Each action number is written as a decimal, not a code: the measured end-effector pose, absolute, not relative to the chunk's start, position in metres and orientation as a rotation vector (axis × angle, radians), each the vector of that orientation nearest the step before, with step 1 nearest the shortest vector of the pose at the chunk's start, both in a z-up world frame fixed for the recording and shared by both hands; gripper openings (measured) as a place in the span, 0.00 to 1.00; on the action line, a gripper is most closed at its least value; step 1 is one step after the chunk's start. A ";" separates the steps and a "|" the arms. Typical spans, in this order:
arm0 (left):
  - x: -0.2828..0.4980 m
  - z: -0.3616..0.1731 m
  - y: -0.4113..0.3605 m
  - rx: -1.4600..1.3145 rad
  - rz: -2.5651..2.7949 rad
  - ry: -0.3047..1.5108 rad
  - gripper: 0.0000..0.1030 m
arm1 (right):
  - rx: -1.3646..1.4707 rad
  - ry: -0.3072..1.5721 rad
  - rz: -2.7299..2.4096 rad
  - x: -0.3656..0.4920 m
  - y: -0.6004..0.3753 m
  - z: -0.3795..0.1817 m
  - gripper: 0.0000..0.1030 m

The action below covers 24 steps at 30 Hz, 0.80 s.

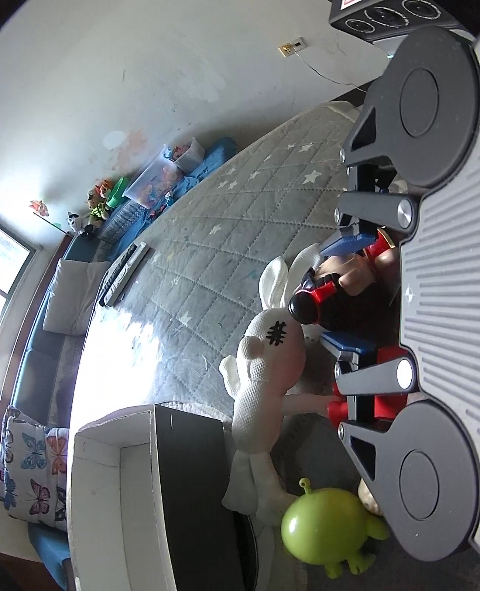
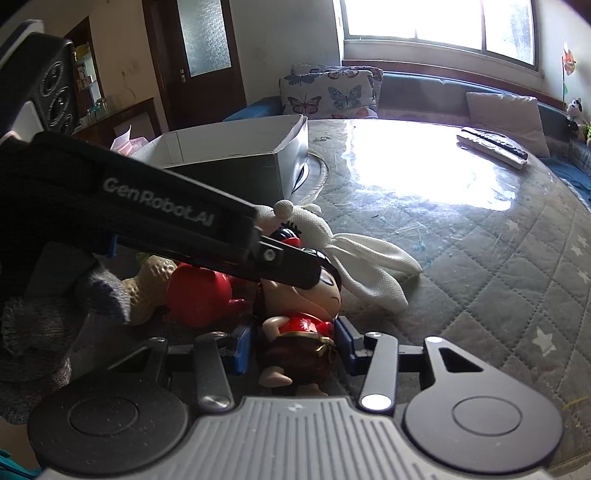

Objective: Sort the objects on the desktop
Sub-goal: 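Close both grippers around the red-clothed doll and lift it, then carry the doll over the grey box and lower it inside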

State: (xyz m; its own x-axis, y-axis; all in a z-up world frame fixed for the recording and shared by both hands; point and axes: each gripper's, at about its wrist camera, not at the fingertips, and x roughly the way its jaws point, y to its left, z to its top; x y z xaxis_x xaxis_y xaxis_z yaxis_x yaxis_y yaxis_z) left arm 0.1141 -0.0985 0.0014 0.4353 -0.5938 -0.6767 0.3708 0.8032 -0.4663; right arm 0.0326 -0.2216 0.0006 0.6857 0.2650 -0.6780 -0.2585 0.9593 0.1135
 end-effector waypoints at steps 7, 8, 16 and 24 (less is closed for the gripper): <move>0.112 0.003 -0.096 -0.272 -0.609 0.938 0.46 | 0.013 0.766 0.293 0.032 -0.221 0.003 0.44; 0.110 0.004 -0.096 -0.272 -0.611 0.933 0.46 | 0.012 0.765 0.294 0.031 -0.221 0.004 0.44; 0.102 0.019 -0.089 -0.273 -0.595 0.894 0.42 | -0.027 0.737 0.298 0.025 -0.213 0.017 0.44; 0.100 0.043 -0.079 -0.282 -0.581 0.818 0.40 | -0.053 0.686 0.314 0.027 -0.204 0.041 0.44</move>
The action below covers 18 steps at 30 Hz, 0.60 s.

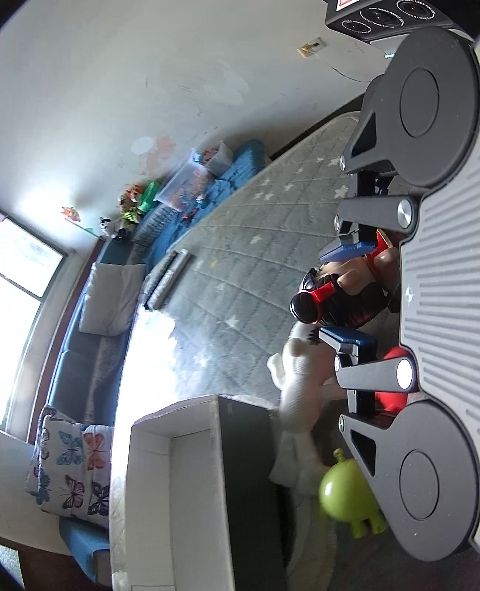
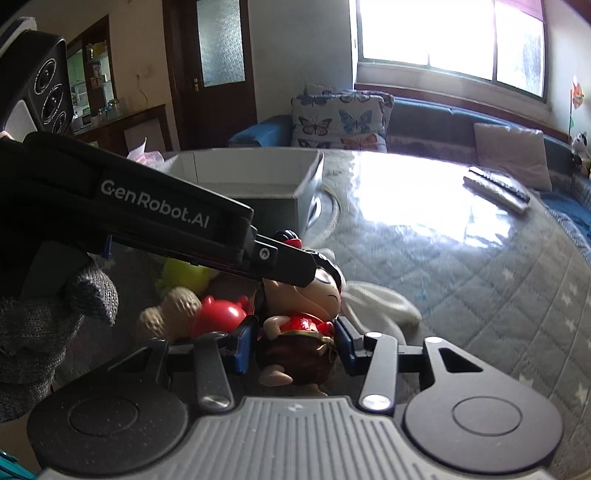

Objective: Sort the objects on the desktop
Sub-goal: 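Carry the doll over the grey box and lower it inside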

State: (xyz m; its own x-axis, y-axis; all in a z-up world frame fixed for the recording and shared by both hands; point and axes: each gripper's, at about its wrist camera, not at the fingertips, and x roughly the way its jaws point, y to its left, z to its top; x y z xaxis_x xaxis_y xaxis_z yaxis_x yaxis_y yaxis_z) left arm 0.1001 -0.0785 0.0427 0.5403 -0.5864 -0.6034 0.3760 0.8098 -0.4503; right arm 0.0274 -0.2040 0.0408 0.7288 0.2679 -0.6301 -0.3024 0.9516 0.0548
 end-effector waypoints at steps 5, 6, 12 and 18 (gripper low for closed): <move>0.109 0.062 -0.064 -0.303 -0.556 0.750 0.40 | -0.103 0.631 0.339 0.044 -0.188 0.062 0.44; 0.113 0.067 -0.060 -0.308 -0.548 0.734 0.40 | -0.108 0.623 0.345 0.047 -0.186 0.065 0.44; 0.147 0.086 -0.035 -0.330 -0.481 0.663 0.40 | -0.146 0.575 0.400 0.096 -0.160 0.085 0.44; 0.205 0.095 -0.006 -0.361 -0.415 0.636 0.40 | -0.156 0.571 0.446 0.159 -0.134 0.098 0.44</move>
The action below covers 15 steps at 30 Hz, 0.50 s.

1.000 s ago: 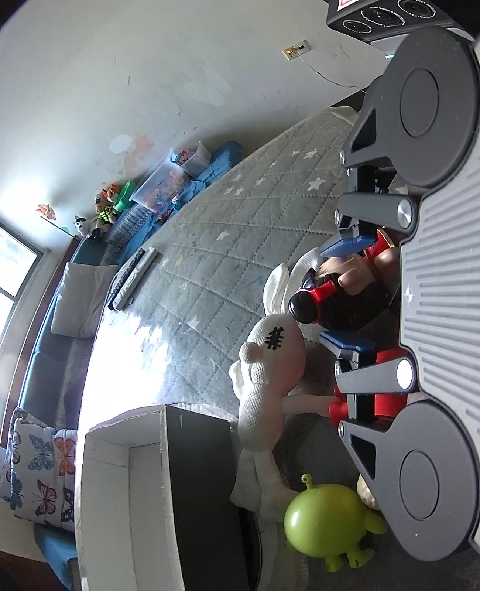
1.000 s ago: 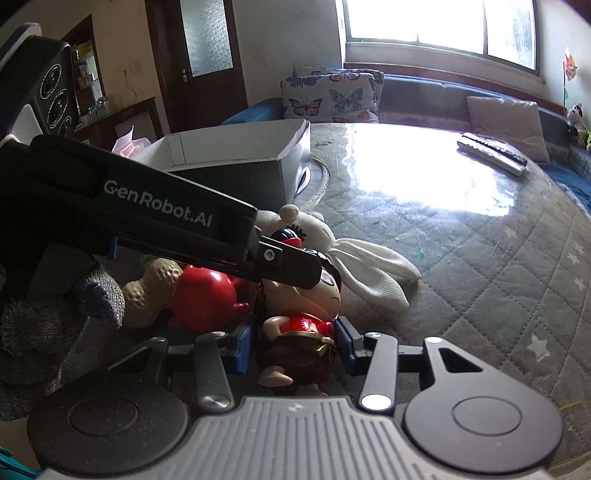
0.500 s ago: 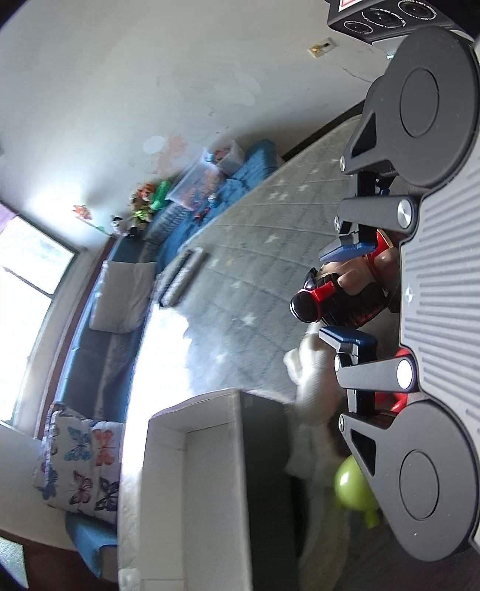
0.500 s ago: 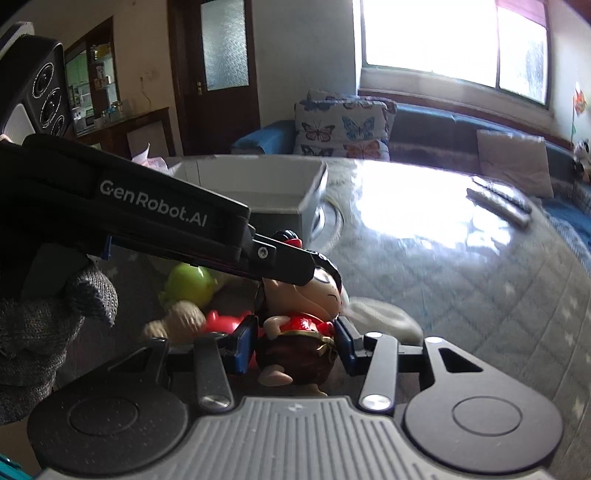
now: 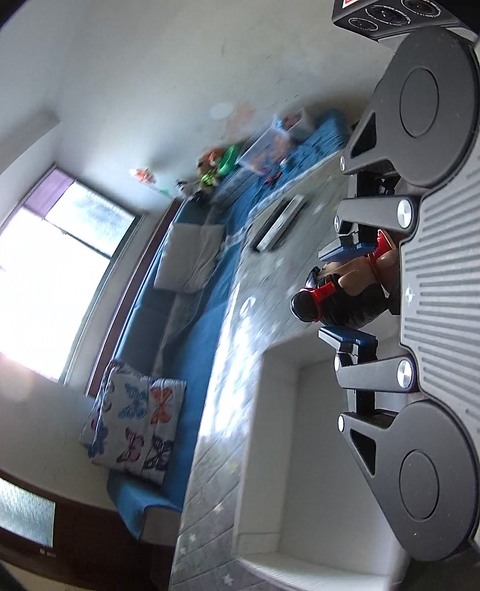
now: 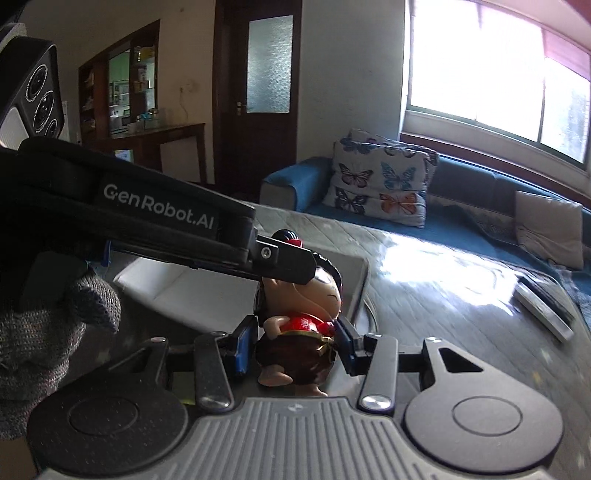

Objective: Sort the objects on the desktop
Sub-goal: 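Carry the doll over the grey box and lower it inside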

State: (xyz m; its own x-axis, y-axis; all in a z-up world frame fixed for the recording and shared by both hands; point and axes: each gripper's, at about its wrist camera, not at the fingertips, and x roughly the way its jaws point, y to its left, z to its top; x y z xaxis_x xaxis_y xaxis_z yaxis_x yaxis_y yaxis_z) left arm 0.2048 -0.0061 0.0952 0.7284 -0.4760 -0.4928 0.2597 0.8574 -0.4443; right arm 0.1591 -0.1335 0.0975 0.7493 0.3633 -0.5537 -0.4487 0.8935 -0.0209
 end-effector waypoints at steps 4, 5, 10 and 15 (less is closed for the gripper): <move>0.248 0.086 0.010 -0.368 -0.376 0.648 0.40 | -0.160 0.605 0.468 0.206 -0.113 0.091 0.44; 0.258 0.081 0.015 -0.373 -0.368 0.657 0.40 | -0.156 0.621 0.472 0.217 -0.109 0.088 0.44; 0.299 0.051 0.030 -0.407 -0.342 0.720 0.40 | -0.152 0.701 0.471 0.258 -0.091 0.067 0.44; 0.318 0.026 0.036 -0.439 -0.339 0.771 0.40 | -0.155 0.768 0.456 0.277 -0.082 0.047 0.44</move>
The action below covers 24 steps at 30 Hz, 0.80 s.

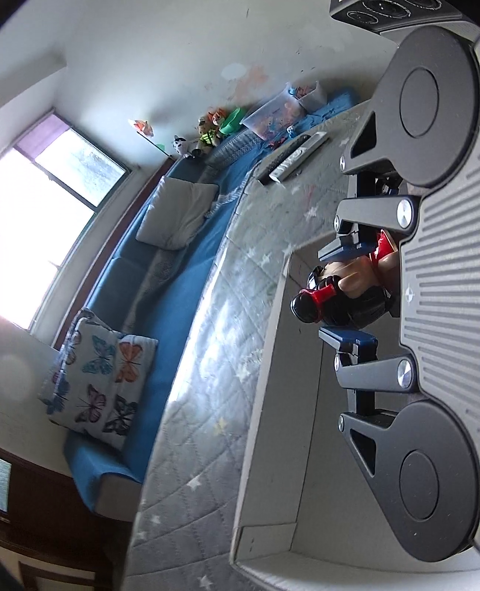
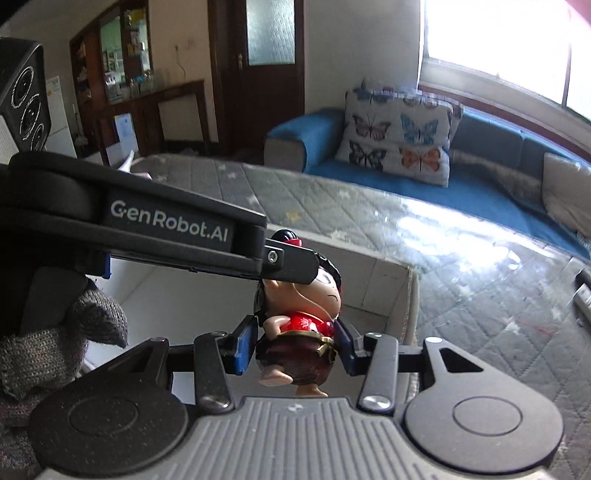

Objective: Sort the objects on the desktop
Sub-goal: 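Carry the doll over the grey box and lower it inside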

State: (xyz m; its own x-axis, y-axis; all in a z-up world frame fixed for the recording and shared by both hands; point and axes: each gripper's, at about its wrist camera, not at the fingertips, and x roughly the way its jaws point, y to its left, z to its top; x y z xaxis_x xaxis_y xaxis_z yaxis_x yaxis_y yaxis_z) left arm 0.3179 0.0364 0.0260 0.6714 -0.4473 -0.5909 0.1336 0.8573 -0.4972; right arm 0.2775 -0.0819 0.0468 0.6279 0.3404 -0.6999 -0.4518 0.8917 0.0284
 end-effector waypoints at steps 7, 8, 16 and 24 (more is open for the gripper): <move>0.329 0.010 0.035 -0.467 -0.352 0.810 0.40 | -0.182 0.816 0.428 0.287 -0.079 0.034 0.44; 0.329 0.009 0.034 -0.469 -0.352 0.816 0.40 | -0.195 0.825 0.421 0.288 -0.078 0.032 0.44; 0.336 0.004 0.032 -0.468 -0.352 0.836 0.38 | -0.228 0.850 0.404 0.294 -0.075 0.025 0.44; 0.336 0.003 0.030 -0.460 -0.354 0.852 0.38 | -0.227 0.845 0.402 0.294 -0.077 0.027 0.44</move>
State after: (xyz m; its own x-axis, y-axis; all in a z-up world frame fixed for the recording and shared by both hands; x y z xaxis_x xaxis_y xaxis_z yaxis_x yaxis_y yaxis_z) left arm 0.3355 0.0298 0.0035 0.6109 -0.4738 -0.6342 0.1156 0.8459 -0.5206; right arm 0.2944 -0.0770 0.0267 0.5952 0.2540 -0.7624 -0.4311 0.9016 -0.0362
